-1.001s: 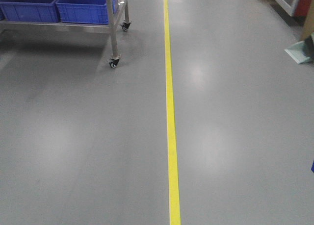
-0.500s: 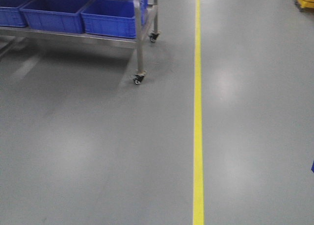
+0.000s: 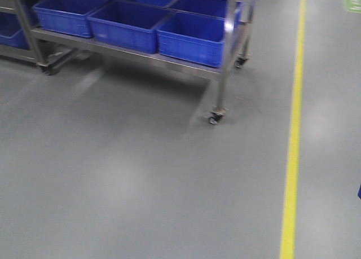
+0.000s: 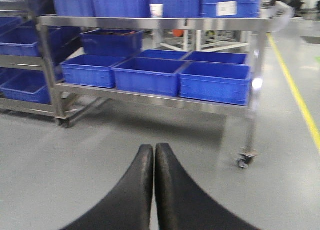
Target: Pour parts from conveyor to right shelf
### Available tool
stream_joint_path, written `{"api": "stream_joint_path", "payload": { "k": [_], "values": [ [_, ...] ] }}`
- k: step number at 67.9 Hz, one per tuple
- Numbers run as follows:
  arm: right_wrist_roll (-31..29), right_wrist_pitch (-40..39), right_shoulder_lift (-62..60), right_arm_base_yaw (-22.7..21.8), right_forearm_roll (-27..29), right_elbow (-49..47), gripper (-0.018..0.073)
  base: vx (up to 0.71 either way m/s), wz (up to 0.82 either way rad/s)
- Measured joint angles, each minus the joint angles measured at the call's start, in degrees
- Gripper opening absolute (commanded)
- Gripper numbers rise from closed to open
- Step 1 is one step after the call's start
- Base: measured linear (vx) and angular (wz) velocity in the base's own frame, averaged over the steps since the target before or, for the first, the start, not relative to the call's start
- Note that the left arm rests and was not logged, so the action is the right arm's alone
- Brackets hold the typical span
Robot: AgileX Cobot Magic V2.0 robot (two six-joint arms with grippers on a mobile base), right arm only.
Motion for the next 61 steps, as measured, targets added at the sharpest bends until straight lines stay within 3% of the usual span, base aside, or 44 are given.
{"api": "stream_joint_path", "payload": {
  "k": [61],
  "values": [
    [0.0, 0.0, 0.0, 0.0, 0.0, 0.0, -0.0006, 0.59, 0.51]
  ]
}}
